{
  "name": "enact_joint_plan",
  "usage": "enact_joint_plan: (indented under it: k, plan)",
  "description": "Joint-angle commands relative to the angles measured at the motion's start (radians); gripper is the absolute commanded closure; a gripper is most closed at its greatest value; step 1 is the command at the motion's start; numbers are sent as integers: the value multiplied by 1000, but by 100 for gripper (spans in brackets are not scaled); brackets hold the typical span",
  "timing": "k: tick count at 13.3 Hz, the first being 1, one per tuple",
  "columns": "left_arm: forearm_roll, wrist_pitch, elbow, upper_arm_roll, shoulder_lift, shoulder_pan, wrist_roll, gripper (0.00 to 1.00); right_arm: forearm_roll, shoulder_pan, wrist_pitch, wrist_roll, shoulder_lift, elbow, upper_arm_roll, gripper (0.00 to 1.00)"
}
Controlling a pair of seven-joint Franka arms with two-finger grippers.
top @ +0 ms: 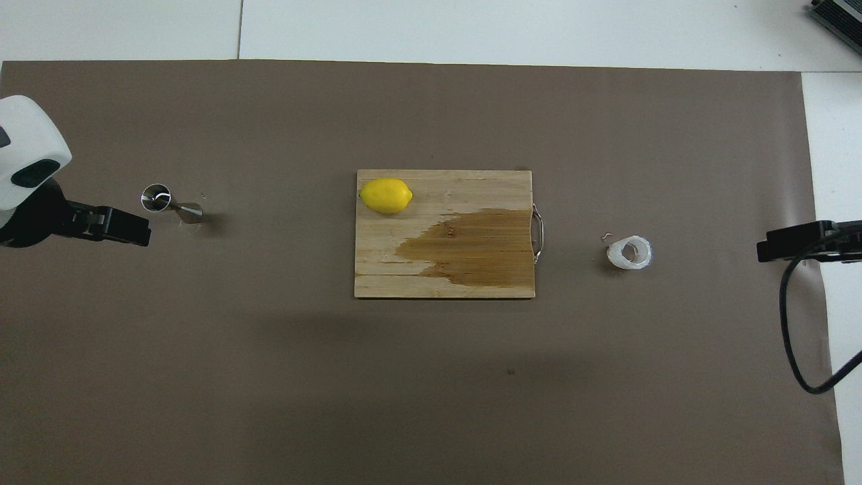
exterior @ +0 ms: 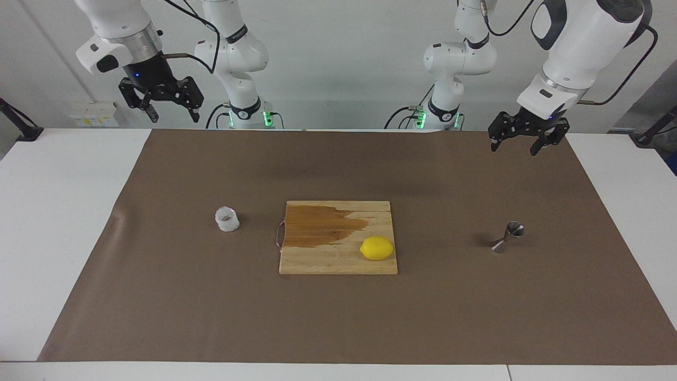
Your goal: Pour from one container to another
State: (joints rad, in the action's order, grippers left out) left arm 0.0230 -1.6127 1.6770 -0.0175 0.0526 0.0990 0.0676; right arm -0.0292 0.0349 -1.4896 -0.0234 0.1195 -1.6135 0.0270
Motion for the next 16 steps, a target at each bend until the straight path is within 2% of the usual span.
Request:
enact_joint_plan:
  k: [1,10,12,16]
  plan:
    - [0,0,-5,-2,7,-5,8,0,-17,13,17,-3,5,4,5,0]
    - [0,19,7,1,13,-8,0,0,-17,13,17,-3,5,4,4,0]
    - [14,24,-22,-1,-3,-57,0,0,-17,11,17,-3,5,4,5,0]
    - [69,57,-169,7,-157,-114,-35,0,-17,13,17,-3,5,4,5,0]
